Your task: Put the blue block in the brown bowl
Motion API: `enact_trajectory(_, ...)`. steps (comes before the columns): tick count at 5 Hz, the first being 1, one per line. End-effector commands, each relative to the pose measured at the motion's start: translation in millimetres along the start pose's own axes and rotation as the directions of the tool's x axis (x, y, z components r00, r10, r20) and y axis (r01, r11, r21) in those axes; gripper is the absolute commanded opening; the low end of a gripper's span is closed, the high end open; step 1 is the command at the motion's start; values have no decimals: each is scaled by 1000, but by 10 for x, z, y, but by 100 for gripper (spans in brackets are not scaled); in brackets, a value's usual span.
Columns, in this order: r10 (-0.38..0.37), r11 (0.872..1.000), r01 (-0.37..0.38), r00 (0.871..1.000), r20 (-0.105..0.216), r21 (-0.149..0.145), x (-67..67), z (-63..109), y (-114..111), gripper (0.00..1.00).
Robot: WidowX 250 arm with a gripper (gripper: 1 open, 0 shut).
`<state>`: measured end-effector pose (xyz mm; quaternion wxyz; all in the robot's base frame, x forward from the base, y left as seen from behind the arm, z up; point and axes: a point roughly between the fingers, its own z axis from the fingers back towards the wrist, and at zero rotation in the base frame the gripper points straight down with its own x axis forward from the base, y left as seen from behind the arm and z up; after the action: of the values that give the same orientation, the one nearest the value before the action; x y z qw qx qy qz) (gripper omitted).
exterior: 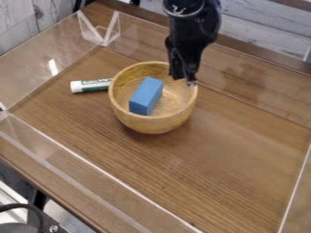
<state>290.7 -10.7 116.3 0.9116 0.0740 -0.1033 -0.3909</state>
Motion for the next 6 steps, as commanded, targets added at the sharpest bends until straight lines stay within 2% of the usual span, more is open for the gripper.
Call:
enact_trajectory(1, 3, 999, -6, 998, 60, 46, 126, 227, 84, 0)
enact_trajectory(3, 17, 999, -20, 998, 67, 41, 173, 306, 72, 0)
enact_trajectory(6, 60, 997, -64, 993, 100, 36, 277, 415, 27, 0)
